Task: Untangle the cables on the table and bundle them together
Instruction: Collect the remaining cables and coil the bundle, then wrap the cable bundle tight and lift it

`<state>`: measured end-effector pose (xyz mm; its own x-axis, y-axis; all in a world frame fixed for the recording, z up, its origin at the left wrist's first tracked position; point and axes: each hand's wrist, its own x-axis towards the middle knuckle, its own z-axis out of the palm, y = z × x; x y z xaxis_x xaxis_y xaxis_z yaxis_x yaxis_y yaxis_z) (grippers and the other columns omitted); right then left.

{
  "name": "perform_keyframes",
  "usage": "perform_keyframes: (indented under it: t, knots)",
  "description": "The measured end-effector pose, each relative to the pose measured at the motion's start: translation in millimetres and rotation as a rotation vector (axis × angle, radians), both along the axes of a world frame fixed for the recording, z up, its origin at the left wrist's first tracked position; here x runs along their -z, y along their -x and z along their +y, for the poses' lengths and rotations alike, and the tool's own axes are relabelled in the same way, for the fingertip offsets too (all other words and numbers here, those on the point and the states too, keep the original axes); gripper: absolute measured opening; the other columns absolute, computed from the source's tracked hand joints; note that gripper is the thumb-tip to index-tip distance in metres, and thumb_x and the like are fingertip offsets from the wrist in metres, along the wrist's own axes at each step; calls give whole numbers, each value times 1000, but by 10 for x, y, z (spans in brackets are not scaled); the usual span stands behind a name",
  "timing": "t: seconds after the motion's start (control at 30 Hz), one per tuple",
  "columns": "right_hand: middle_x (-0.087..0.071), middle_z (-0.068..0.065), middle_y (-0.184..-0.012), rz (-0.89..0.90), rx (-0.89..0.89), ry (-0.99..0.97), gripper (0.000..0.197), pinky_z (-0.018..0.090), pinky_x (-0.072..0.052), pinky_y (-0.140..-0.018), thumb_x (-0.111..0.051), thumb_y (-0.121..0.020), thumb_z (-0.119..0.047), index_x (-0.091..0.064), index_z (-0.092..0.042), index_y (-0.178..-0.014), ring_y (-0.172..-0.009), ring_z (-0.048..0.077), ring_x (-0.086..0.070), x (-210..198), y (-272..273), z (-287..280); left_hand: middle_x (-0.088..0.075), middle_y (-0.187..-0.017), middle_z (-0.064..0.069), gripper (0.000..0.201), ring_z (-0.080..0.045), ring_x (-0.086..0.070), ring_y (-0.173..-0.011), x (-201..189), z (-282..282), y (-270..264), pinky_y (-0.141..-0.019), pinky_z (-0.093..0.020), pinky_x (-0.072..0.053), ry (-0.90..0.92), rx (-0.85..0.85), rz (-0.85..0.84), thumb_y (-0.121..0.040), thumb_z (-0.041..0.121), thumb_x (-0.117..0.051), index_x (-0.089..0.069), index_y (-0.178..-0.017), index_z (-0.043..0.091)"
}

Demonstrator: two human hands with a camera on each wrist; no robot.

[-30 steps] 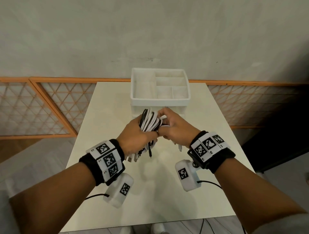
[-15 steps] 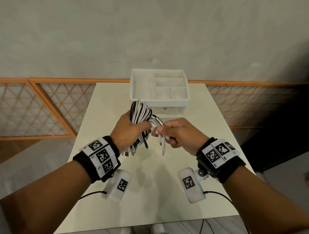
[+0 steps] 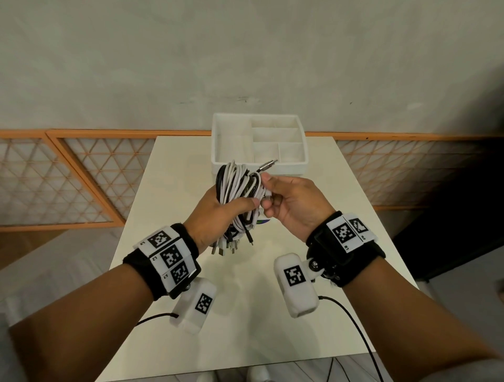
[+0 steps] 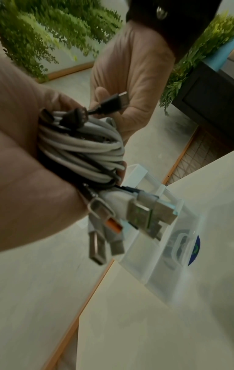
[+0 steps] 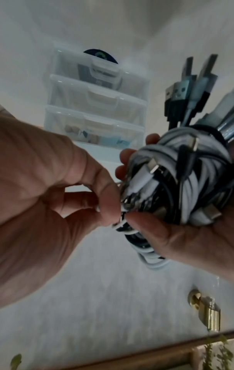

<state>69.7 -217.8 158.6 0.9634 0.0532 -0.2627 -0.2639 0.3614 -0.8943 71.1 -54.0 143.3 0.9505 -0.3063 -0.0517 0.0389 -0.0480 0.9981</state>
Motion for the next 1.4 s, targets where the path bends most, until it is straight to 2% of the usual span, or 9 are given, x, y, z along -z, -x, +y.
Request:
perform_keyframes:
  t: [0.4, 0.57, 0.67, 0.7, 0.73, 0.77, 0.8, 0.87, 1.4]
  knots:
    - [-53, 45, -122, -14, 46, -85, 39, 44, -59, -86, -60, -95, -8, -54, 24, -117, -101, 40, -61, -94, 142, 97, -74, -112, -13, 49, -31, -69, -106, -60, -59, -5, -96, -49, -54, 53, 48, -18, -76, 33, -78, -67, -120, 16]
    - [-56, 19, -109, -64, 91, -72, 37, 28, -56, -86, -53, -99, -1, -47, 25, -125, -109, 37, -58, -174, 174, 149, -73, -112, 10, 51, -4, -67, -108, -81, -204, -90, -100, -38, -52, 13, 59, -77, -83, 38, -76, -63, -129, 22]
    - [-53, 15, -123, -125, 97, 38, 35, 15, -38, -76, -18, -104, 12, -18, 35, -130, -77, 0, -43, -105, 183, 143, -53, -96, 45, 75, 34, -46, -90, -44, -456, -132, -110, -53, -36, 49, -31, -150, -73, 83, -55, -34, -140, 57]
    - [-12, -1, -91, -121, 114, 78, 37, 17, -34, -71, -12, -104, 12, -22, 34, -132, -69, -2, -28, -91, 195, 146, -49, -93, 47, 79, 38, -42, -84, -4, -436, -147, -87, -23, -30, 92, -33, -205, -67, 93, -46, -25, -138, 65]
    - [-8, 21, -95, -103, 90, 117, 37, 20, -32, -68, -13, -104, 10, -34, 27, -130, -66, 0, -21, -124, 223, 149, -51, -93, 46, 78, 36, -44, -81, -2, -399, -128, -62, -50, 29, 107, -22, -236, -66, 95, -44, -25, -137, 66]
    - [-8, 13, -89, -109, 83, 156, 31, 22, -32, -65, -23, -106, 6, -53, 12, -112, -64, 3, -25, -144, 231, 171, -60, -95, 36, 69, 24, -55, -83, -26, -314, -72, -79, -22, -32, 97, 18, -211, -75, 85, -51, -41, -137, 56]
    - [-21, 0, -79, -153, 35, 192, 28, 22, -33, -62, -38, -105, -1, -62, 12, -98, -62, 7, -35, -160, 252, 174, -70, -94, 15, 51, 3, -68, -83, -78, -208, -26, -91, -52, -50, 58, 41, -154, -86, 63, -62, -61, -128, 34]
    - [-48, 5, -66, -200, 6, 268, 22, 31, -40, -55, -58, -99, -14, -71, -3, -85, -58, 18, -47, -85, 236, 111, -66, -80, -23, 34, -37, -66, -73, -181, -95, -6, -76, -52, -55, 11, 108, -77, -92, 31, -68, -65, -102, -1]
    - [-74, 10, -79, -175, 185, -88, 13, 22, -56, -62, -62, -94, -5, -75, -3, -91, -63, 14, -66, 33, 156, 97, -68, -94, -16, 39, -24, -65, -88, -49, -83, -47, -84, -39, -52, 90, 67, -7, -70, 6, -65, -66, -108, -2]
